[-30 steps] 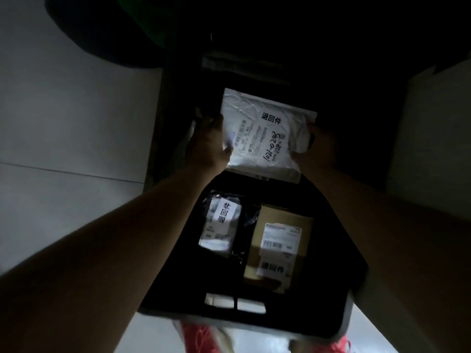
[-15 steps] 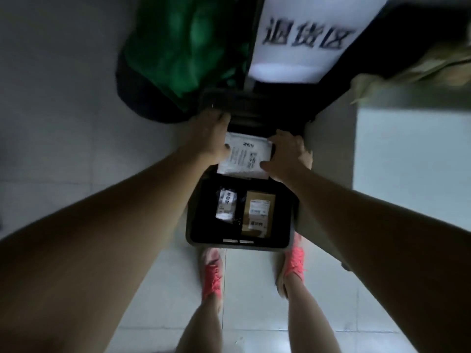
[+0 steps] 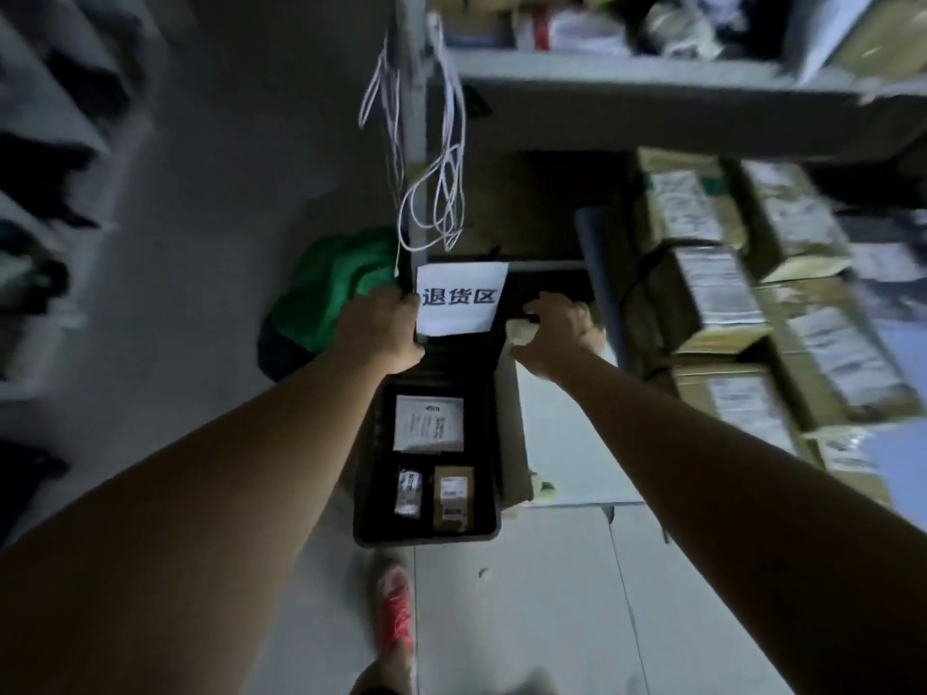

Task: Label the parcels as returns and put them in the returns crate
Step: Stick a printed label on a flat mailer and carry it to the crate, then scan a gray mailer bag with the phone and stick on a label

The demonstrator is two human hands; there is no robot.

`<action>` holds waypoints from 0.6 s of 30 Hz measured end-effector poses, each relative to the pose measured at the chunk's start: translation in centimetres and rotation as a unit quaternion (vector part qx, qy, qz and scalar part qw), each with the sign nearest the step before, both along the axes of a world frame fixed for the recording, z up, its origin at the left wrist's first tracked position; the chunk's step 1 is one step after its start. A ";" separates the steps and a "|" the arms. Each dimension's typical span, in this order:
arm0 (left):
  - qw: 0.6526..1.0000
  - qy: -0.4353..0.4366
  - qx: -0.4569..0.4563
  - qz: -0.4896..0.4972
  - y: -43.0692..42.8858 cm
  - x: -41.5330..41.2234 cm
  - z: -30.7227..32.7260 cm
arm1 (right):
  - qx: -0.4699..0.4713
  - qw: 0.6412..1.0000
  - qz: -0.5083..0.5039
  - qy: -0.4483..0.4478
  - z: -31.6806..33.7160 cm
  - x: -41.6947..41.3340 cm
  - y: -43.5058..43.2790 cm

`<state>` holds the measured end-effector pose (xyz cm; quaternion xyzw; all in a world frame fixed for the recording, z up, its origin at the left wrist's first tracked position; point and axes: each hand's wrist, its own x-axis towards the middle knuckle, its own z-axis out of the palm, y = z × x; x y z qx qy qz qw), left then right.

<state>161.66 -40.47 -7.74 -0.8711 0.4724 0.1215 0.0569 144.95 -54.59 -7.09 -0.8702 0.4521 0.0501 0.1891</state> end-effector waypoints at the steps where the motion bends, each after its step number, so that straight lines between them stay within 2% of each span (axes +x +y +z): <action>1: 1.000 -0.013 -0.006 -0.008 -0.4 -1.2 2.0 | -0.011 1.000 0.003 -0.002 2.0 -1.4 -0.3; 9: 0.997 -0.039 -0.053 -0.037 -4.8 -15.7 15.7 | -0.058 0.998 0.005 -0.029 14.6 -16.6 -3.0; 14: 0.994 -0.050 -0.068 -0.070 -8.9 -25.8 19.2 | -0.071 0.997 -0.017 -0.031 18.7 -27.9 -6.7; 18: 0.988 -0.041 -0.093 -0.119 -15.3 -33.1 20.3 | -0.063 0.996 -0.054 -0.040 19.4 -34.7 -11.2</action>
